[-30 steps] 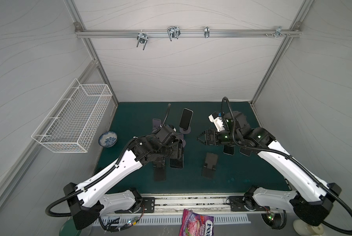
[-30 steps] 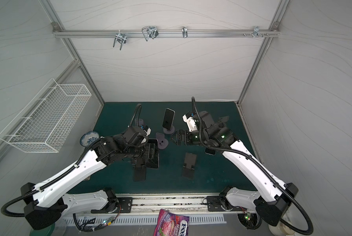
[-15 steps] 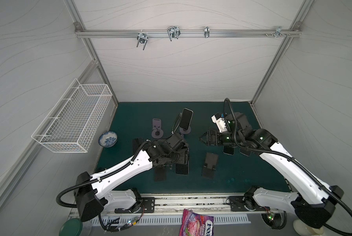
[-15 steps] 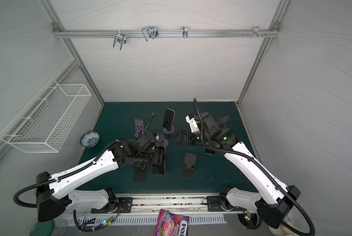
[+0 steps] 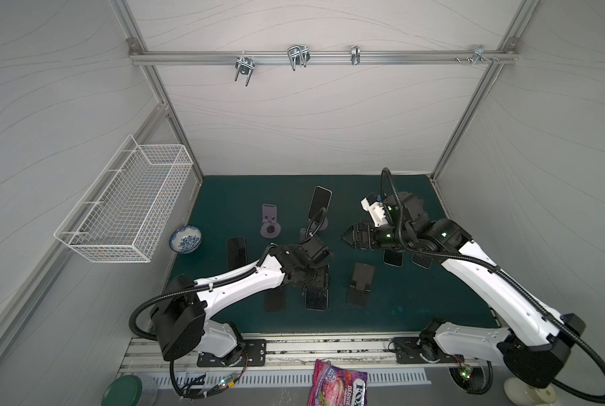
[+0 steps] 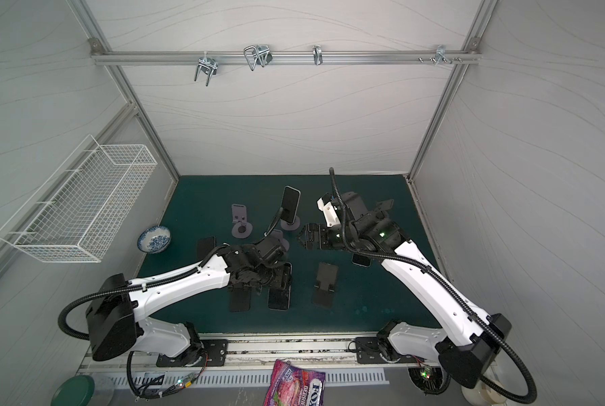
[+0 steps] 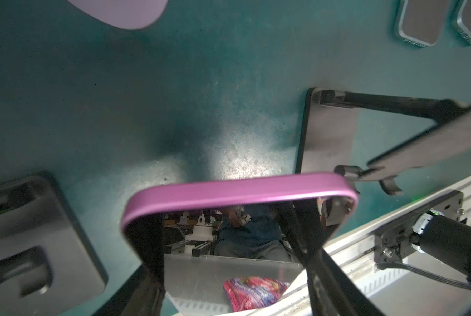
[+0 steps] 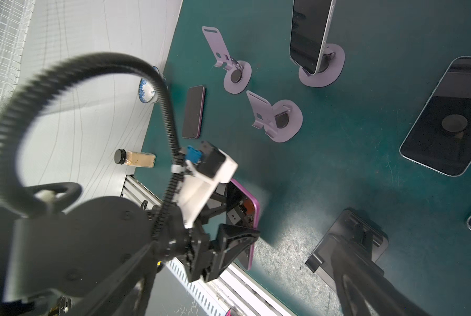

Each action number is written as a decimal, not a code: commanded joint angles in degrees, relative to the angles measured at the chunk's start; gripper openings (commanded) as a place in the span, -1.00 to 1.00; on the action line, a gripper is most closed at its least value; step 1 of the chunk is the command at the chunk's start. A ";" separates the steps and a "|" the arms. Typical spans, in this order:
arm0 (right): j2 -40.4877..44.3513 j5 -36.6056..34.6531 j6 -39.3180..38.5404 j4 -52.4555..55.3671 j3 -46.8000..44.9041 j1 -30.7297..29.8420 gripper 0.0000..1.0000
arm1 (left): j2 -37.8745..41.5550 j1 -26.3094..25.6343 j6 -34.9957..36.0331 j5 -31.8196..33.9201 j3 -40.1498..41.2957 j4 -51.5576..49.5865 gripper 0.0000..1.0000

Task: Remove the phone from the phone stand
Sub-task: Place the phone at the bottom-center of the table.

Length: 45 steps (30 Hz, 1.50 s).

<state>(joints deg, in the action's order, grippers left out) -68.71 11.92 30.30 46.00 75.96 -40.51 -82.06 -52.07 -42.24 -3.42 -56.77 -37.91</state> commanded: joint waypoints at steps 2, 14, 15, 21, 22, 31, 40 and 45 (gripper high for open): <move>-0.74 -0.98 -1.46 1.61 3.39 0.51 0.98 | -2.91 -0.29 -0.65 -2.48 -1.14 4.23 0.25; 1.73 -1.01 -1.12 1.72 -0.09 2.50 0.98 | -8.64 -0.22 -0.10 -4.20 -1.43 6.16 0.26; 1.80 -1.00 -1.28 1.89 -0.07 2.79 0.98 | -9.01 -0.22 -0.11 -4.22 -1.65 5.97 0.26; 2.42 -0.85 -1.67 2.08 0.34 4.37 0.98 | -11.60 -0.22 -1.38 -3.92 -2.64 5.07 0.26; 2.61 -0.79 -1.73 2.02 0.29 4.39 0.98 | -12.15 -0.22 -1.56 -3.98 -2.80 5.13 0.26; 3.01 0.69 -0.90 1.12 -1.66 4.49 0.98 | -15.64 -0.17 -1.74 -4.36 -3.90 4.76 0.27; 3.34 1.44 0.00 0.67 -2.69 4.48 0.98 | -18.65 -0.20 -1.36 -3.53 -6.15 3.20 0.38; 2.81 1.80 0.28 0.75 -1.81 4.48 0.99 | -19.07 -0.13 -1.39 -2.35 -6.40 3.01 0.39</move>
<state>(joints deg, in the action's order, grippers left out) -66.61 12.91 30.20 46.50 73.67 -36.25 -100.47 -52.07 -42.87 -7.38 -60.84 -34.72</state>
